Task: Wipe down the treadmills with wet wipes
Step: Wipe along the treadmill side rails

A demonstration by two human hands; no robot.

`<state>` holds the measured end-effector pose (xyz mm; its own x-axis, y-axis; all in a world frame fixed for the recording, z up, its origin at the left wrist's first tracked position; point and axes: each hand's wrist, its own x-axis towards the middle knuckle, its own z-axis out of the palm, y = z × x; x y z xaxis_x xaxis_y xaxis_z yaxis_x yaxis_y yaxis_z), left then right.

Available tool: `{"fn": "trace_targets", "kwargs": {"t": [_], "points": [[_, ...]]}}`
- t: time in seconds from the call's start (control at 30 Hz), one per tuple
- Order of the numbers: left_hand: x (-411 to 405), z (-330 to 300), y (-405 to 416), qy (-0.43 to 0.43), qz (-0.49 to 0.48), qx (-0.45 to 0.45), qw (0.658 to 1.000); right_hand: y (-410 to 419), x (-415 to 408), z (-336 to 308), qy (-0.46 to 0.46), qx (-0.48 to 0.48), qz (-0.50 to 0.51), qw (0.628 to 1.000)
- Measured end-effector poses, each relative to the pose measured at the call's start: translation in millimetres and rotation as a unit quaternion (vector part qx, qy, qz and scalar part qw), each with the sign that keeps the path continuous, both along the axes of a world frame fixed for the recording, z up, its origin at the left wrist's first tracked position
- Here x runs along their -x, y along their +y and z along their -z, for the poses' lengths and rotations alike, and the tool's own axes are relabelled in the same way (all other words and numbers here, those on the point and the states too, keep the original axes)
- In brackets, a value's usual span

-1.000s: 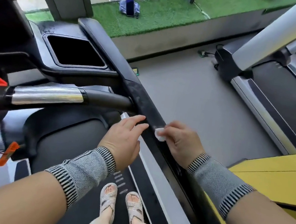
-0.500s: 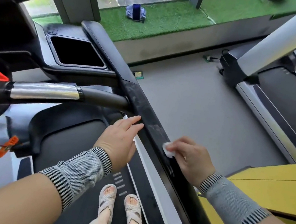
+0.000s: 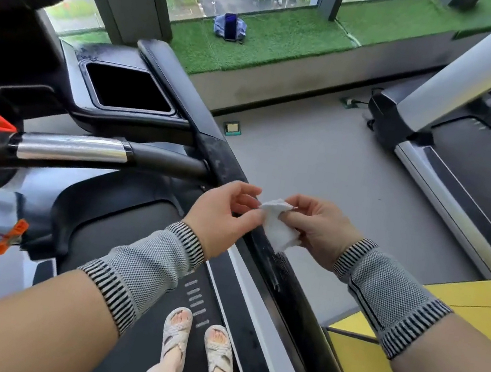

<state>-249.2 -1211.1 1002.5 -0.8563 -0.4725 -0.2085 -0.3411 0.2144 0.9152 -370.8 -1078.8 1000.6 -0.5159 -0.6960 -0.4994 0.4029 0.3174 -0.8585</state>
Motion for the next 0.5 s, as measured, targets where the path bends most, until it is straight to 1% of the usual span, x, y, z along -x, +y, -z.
{"fn": "trace_targets", "kwargs": {"t": [0.03, 0.07, 0.13, 0.17, 0.2, 0.23, 0.3, 0.33, 0.37, 0.4, 0.43, 0.5], "points": [[2.1, -2.2, 1.2, -0.005, 0.006, -0.01, 1.0, -1.2, -0.1, -0.9, 0.018, 0.004, -0.007, 1.0], [3.1, -3.9, 1.4, -0.013, 0.004, -0.003, 1.0, -1.6, 1.0, -0.4, 0.054, 0.005, -0.01, 0.998], [3.5, -3.7, -0.8, -0.034, -0.018, 0.014, 0.999, -1.3, 3.5, 0.2, 0.185, -0.024, -0.017, 0.982], [3.7, -2.1, -1.7, -0.046, -0.032, 0.014, 0.998, -0.1, 4.1, 0.9, 0.273, -0.053, -0.021, 0.96], [3.8, -0.3, -2.1, -0.06, -0.045, 0.014, 0.997, 1.3, 3.6, 2.7, 0.368, -0.082, -0.031, 0.926], [3.9, 1.1, -1.5, -0.071, -0.057, 0.019, 0.996, 2.1, 0.8, 3.4, 0.459, -0.1, -0.045, 0.882], [3.6, 7.4, -0.3, -0.09, -0.075, 0.039, 0.992, 3.4, -6.8, 7.0, 0.593, -0.088, -0.066, 0.797], [2.5, 10.9, 0.0, -0.101, -0.079, 0.056, 0.99, 3.1, -10.2, 11.5, 0.632, -0.072, -0.081, 0.768], [0.6, 14.7, -0.1, -0.114, -0.08, 0.072, 0.988, 2.4, -13.9, 16.7, 0.653, -0.061, -0.097, 0.749], [-1.7, 18.1, -0.3, -0.124, -0.077, 0.084, 0.986, 1.8, -17.6, 24.0, 0.661, -0.055, -0.111, 0.74], [-4.2, 21.6, -1.0, -0.132, -0.07, 0.09, 0.985, 1.3, -20.7, 31.3, 0.652, -0.053, -0.126, 0.746], [-9.2, 26.0, -2.2, -0.14, -0.058, 0.097, 0.984, -2.6, -26.6, 36.3, 0.617, -0.051, -0.145, 0.772]]}}
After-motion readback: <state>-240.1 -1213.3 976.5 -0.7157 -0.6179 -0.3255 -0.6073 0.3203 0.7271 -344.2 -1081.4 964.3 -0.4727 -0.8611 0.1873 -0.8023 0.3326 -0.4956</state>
